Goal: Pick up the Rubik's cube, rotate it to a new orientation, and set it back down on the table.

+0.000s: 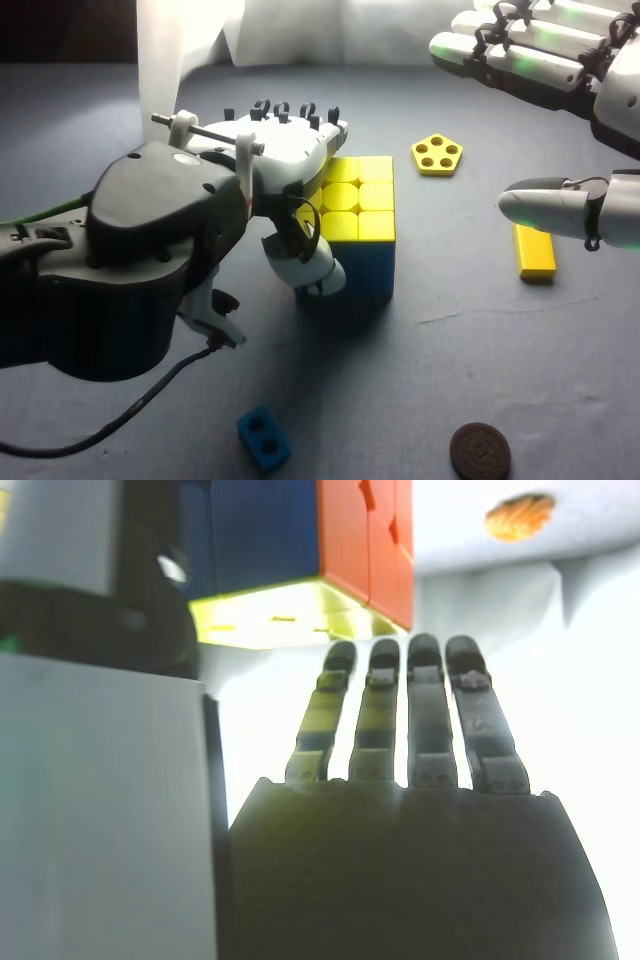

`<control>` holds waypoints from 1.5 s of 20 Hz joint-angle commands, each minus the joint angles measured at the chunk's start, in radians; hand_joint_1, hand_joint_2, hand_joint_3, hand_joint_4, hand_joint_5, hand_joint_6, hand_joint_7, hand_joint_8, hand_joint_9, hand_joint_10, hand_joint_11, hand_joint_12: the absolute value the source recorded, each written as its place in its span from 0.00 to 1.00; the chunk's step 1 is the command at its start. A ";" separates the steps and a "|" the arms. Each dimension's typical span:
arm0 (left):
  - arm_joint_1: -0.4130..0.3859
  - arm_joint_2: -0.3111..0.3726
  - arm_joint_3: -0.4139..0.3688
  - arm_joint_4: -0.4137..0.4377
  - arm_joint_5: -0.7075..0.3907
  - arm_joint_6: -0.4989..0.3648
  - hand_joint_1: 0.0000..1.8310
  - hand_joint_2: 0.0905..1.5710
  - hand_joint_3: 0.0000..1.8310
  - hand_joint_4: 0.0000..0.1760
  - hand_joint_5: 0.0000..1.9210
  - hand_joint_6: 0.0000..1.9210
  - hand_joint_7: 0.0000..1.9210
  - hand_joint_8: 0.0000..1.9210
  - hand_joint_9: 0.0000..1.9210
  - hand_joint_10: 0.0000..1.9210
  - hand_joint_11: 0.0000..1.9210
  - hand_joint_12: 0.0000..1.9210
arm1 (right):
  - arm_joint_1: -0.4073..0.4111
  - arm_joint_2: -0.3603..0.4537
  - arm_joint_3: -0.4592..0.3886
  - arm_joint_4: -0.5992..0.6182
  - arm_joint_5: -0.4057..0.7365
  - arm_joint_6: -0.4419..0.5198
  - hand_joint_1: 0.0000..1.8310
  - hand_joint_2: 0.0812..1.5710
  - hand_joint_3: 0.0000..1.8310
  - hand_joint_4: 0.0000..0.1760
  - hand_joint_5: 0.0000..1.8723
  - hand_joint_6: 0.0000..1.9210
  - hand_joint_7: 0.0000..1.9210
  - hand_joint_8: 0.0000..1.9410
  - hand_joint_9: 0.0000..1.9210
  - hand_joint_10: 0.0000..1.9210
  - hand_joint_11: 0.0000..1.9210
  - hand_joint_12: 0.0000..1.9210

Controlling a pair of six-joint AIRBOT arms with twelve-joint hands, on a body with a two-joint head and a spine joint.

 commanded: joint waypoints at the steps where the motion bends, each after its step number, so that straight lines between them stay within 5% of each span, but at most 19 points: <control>1: 0.002 0.001 0.001 0.060 -0.023 0.001 0.52 0.55 0.00 0.00 0.00 0.00 0.00 0.00 0.00 0.00 0.00 0.00 | 0.006 0.002 -0.002 0.007 0.131 -0.002 0.06 0.81 0.00 0.00 0.00 0.00 0.03 0.00 0.02 0.00 0.00 0.00; 30: 0.028 -0.055 0.062 0.077 -0.013 -0.023 0.50 0.56 0.00 0.00 0.00 0.00 0.00 0.00 0.00 0.00 0.00 0.00 | -0.034 -0.004 -0.002 -0.004 0.203 -0.014 0.03 0.81 0.00 0.00 0.00 0.00 0.02 0.00 0.02 0.00 0.00 0.00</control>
